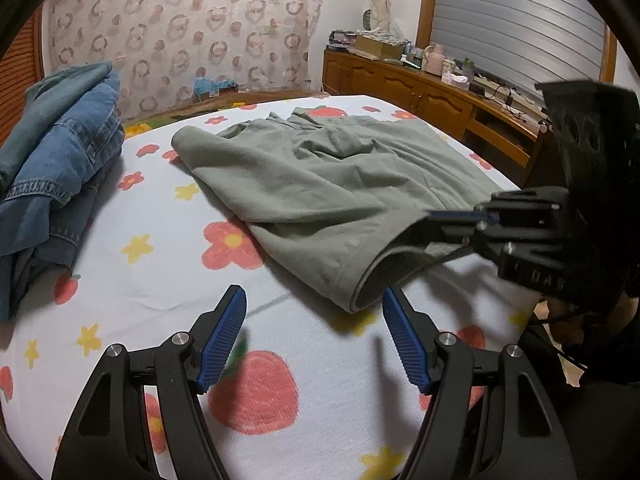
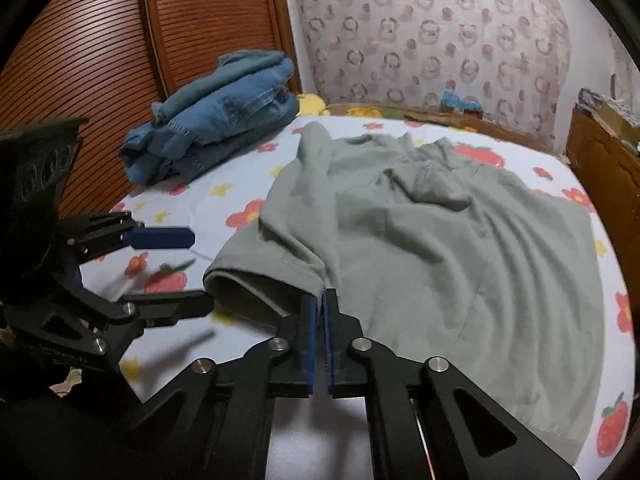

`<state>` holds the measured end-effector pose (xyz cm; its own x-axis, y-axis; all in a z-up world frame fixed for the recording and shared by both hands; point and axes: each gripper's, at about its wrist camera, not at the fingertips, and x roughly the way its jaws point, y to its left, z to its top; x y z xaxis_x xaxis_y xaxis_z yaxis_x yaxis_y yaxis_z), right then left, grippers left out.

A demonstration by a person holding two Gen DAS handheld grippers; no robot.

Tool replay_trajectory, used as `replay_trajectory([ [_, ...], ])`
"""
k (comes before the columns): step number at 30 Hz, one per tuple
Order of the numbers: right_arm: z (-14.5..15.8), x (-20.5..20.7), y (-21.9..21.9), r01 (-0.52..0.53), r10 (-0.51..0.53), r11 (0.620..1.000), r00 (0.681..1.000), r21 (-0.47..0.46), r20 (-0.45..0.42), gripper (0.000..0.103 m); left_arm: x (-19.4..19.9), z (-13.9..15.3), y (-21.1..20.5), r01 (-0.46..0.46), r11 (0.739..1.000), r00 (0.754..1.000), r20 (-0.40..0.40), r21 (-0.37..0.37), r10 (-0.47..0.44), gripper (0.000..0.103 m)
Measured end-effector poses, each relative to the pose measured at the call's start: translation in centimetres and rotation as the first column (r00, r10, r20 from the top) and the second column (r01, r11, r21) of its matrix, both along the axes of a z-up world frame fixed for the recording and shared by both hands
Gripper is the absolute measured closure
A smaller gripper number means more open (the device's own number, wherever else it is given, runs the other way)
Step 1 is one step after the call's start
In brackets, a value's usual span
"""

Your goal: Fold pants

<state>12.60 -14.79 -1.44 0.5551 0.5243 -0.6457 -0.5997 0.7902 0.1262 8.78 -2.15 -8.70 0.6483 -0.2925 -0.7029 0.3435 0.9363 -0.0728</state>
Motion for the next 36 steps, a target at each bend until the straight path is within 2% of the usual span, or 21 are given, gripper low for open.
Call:
replay_trajectory([
  [10, 3.1, -0.8, -6.2, 0.126, -0.130, 0.991, 0.988, 0.044, 0.083, 0.101, -0.3, 1.5, -0.6, 0.028, 1.000, 0.999, 0.037, -0.013, -0.028, 0.031],
  [17, 3.0, -2.2, -10.5, 0.215, -0.217, 0.976, 0.972, 0.030, 0.092, 0.101, 0.2, 2.1, -1.6, 0.047, 0.999, 0.998, 0.047, -0.008, -0.046, 0.031],
  [22, 2.5, -4.0, -11.0, 0.265, -0.265, 0.964, 0.961, 0.015, 0.080, 0.101, 0.6, 2.6, -3.5, 0.092, 0.996, 0.994, 0.057, -0.007, -0.092, 0.031],
  [29, 2.6, -4.3, -9.9, 0.287, -0.288, 0.958, 0.955, 0.019, 0.065, 0.101, 1.8, 2.2, -6.9, 0.176, 0.984, 0.983, 0.042, 0.026, -0.177, 0.032],
  [33, 2.7, -4.9, -9.6, 0.289, -0.289, 0.957, 0.955, 0.008, 0.070, 0.101, 2.9, 1.3, -8.3, 0.210, 0.977, 0.978, 0.007, 0.047, -0.211, 0.041],
  [35, 2.7, -5.0, -10.3, 0.293, -0.293, 0.956, 0.954, 0.009, 0.068, 0.101, 3.2, 1.0, -8.8, 0.217, 0.974, 0.976, 0.000, 0.062, -0.217, 0.049],
  [36, 2.7, -5.1, -10.8, 0.294, -0.294, 0.956, 0.953, 0.008, 0.066, 0.101, 3.3, 0.8, -9.0, 0.218, 0.974, 0.976, -0.006, 0.070, -0.218, 0.056],
])
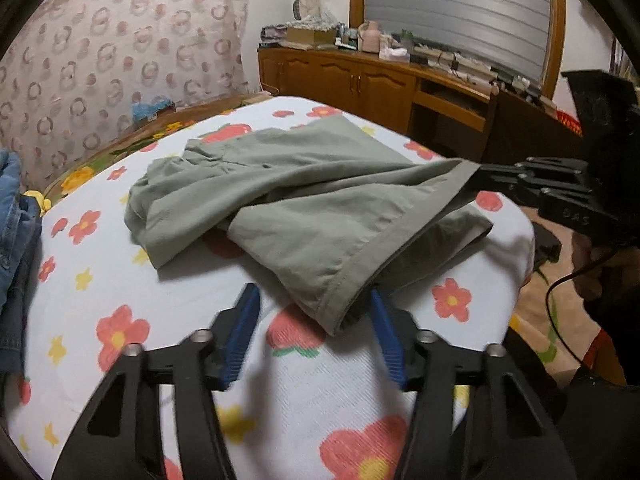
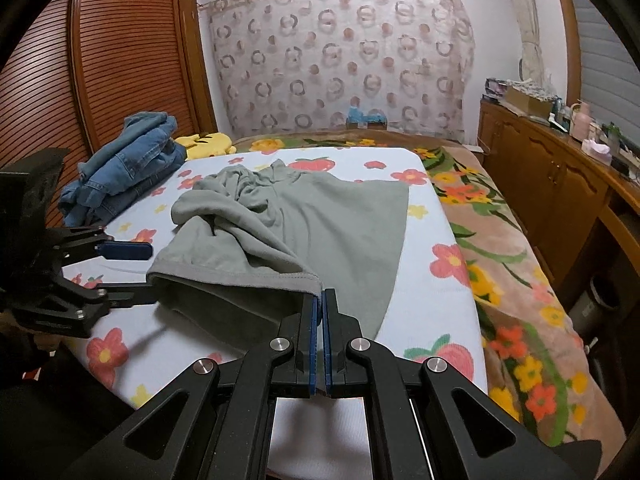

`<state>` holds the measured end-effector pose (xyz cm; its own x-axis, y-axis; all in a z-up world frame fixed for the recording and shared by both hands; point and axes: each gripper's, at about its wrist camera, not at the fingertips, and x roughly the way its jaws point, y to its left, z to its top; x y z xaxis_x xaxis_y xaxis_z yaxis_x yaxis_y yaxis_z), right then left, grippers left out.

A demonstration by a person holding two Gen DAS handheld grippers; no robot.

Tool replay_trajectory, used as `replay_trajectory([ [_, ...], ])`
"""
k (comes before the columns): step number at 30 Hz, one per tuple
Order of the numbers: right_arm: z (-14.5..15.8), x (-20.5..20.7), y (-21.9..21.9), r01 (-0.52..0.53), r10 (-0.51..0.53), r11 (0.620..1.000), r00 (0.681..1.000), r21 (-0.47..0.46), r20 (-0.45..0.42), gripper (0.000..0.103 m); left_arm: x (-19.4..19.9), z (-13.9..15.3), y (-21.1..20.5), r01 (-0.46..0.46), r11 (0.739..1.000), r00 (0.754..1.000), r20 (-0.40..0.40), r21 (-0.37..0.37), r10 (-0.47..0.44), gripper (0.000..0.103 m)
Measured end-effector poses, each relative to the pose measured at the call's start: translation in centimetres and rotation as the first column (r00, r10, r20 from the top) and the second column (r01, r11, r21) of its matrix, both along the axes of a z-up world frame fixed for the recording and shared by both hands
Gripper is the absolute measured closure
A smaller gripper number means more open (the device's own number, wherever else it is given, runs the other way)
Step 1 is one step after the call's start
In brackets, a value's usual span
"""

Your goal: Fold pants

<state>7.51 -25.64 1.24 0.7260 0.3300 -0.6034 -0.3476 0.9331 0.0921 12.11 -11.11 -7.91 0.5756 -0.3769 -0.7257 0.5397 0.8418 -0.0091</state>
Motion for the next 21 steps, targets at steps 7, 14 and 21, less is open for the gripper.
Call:
replay_trajectory([
  [7, -0.7, -0.3, -0.8, 0.016, -0.016, 1.000, 1.000, -0.001, -0.025, 0.101, -0.1, -0.2, -0.4, 0.006, 1.000, 1.000, -0.006, 0.000, -0.006, 0.066],
  [14, -1.3, -0.4, -1.3, 0.016, -0.016, 1.000, 0.998, -0.005, -0.057, 0.101, 0.0, -0.7, -0.6, -0.012, 1.000, 1.000, -0.008, 0.009, 0.012, 0.070],
  [21, -1.0, -0.3, -1.1, -0.005, 0.006, 1.000, 0.998, 0.003, -0.064, 0.101, -0.5, 0.5, -0.3, -0.012, 1.000, 1.000, 0.020, -0.006, 0.012, 0.092],
])
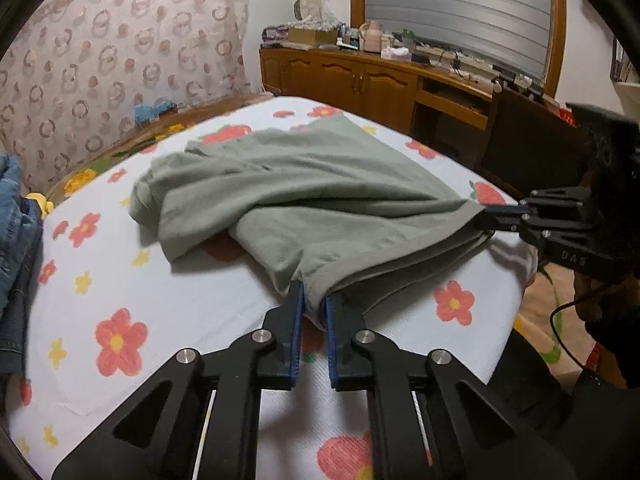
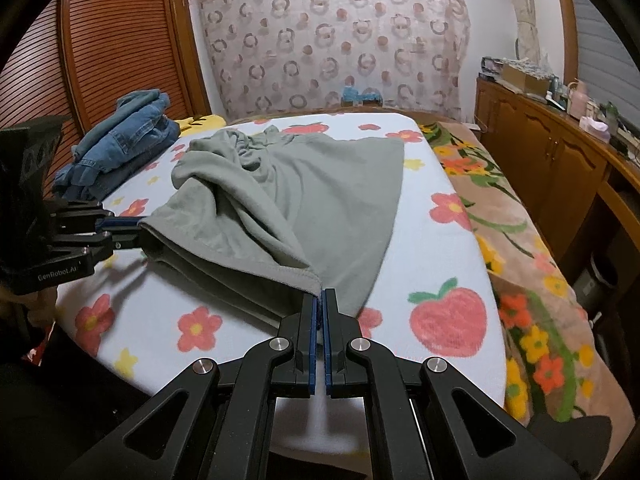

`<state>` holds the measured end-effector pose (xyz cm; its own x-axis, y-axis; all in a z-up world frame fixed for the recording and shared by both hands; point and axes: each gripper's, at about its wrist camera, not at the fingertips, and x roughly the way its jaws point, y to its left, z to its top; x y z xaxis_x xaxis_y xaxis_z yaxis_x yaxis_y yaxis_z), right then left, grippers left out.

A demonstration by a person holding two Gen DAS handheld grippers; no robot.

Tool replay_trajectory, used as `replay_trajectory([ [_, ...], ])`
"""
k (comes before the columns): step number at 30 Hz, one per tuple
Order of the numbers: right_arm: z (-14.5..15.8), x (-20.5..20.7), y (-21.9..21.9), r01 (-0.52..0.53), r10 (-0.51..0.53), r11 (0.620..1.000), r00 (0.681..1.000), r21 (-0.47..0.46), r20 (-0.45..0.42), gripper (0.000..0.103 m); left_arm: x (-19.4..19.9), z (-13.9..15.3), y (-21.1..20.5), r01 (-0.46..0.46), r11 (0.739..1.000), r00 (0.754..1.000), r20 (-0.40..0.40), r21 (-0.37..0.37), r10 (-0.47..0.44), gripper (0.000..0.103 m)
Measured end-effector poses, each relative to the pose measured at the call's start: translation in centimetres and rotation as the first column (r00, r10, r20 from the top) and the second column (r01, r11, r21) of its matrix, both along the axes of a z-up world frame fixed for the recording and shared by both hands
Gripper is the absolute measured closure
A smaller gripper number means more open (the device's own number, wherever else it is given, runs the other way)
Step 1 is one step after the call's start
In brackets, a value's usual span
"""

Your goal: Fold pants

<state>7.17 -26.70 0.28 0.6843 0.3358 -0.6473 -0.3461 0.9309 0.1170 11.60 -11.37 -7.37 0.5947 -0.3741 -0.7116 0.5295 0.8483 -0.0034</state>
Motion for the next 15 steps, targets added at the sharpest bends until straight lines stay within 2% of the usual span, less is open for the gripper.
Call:
replay_trajectory([
  [10, 1.4, -1.4, 1.6, -0.073, 0.072, 0.997, 0.997, 0.014, 0.041, 0.101, -1.7, 3.2, 2.9, -0.048, 0.998, 0.997, 0.065, -0.045, 0.051, 0.094],
  [15, 1.9, -2.1, 2.1, -0.110, 0.109, 0.994, 0.992, 0.010, 0.056, 0.101, -2.3, 3.4, 4.2, -0.074, 0.996, 0.994, 0.072, -0.048, 0.077, 0.094],
])
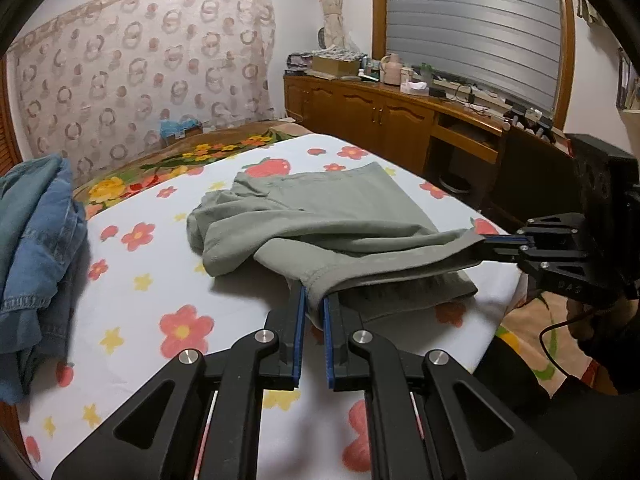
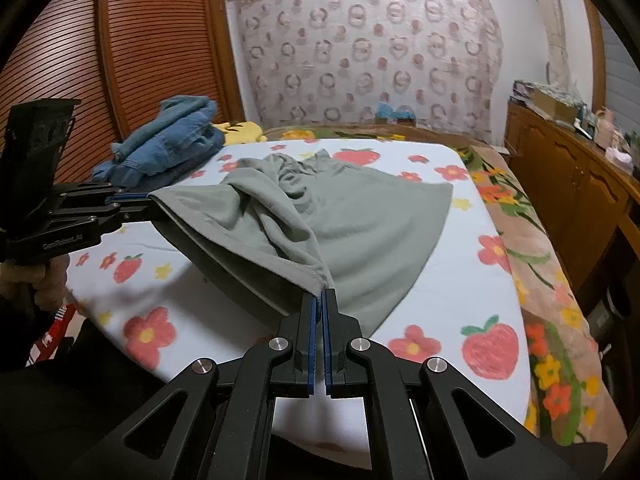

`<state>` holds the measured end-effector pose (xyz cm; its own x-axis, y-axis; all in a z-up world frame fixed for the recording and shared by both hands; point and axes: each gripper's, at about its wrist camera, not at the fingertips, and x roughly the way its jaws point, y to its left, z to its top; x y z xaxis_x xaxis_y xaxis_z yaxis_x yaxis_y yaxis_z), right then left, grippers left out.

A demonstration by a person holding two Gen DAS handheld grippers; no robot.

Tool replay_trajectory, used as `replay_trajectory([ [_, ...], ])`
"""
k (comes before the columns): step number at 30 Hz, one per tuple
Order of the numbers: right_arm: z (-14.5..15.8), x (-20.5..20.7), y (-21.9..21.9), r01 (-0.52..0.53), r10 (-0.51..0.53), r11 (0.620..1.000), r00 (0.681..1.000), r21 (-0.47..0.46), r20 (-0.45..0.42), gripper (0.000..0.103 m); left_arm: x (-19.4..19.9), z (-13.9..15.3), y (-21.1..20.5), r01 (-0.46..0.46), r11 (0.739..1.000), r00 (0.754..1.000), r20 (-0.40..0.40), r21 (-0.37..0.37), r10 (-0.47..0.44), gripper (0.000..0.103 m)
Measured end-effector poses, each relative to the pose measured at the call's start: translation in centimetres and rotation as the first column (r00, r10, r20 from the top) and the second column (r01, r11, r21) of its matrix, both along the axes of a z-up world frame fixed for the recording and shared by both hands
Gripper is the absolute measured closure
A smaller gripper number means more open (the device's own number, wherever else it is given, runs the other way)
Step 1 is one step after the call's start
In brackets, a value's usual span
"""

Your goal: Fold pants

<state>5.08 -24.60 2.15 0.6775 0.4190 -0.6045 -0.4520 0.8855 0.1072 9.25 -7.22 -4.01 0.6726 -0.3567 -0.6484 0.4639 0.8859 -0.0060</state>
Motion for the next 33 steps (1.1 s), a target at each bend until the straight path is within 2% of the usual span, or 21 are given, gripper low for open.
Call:
replay_trajectory([
  [5, -0.7, -0.4, -0.9, 0.004, -0.004, 1.000, 1.000, -0.014, -0.020, 0.101, 0.3, -1.8, -0.3, 0.008, 1.000, 0.999, -0.051, 0.027, -0.007, 0.093],
  [8, -1.2, -0.6, -1.5, 0.010, -0.011, 1.000, 0.999, -0.025, -0.034, 0.101, 0.1, -2.7, -0.4, 0.019, 0.999, 0.997, -0.076, 0.032, -0.017, 0.087],
  [11, -1.6, -0.7, -1.8, 0.014, -0.016, 0.999, 0.999, -0.032, -0.049, 0.101, -0.4, -2.8, -0.2, 0.021, 0.999, 0.997, -0.079, 0.029, -0.019, 0.074],
  [13, -1.6, -0.8, -1.8, 0.016, -0.018, 0.999, 0.998, -0.033, -0.057, 0.101, -0.6, -2.7, 0.1, 0.018, 1.000, 0.997, -0.072, 0.025, -0.016, 0.061],
  [23, -1.3, -0.5, -1.5, 0.012, -0.013, 1.000, 0.996, -0.020, -0.084, 0.101, -0.1, -2.3, 2.1, -0.039, 0.999, 0.998, -0.059, -0.005, 0.038, 0.046],
  [25, -1.2, -0.6, -1.5, 0.007, -0.008, 1.000, 0.996, -0.014, -0.084, 0.101, 0.0, -2.3, 2.5, -0.053, 0.998, 0.997, -0.051, -0.018, 0.052, 0.029],
  [33, -0.4, -1.5, -1.9, 0.006, -0.006, 1.000, 0.997, -0.003, -0.074, 0.098, 0.7, -2.3, 3.5, -0.098, 0.994, 0.995, -0.037, -0.049, 0.097, 0.025],
])
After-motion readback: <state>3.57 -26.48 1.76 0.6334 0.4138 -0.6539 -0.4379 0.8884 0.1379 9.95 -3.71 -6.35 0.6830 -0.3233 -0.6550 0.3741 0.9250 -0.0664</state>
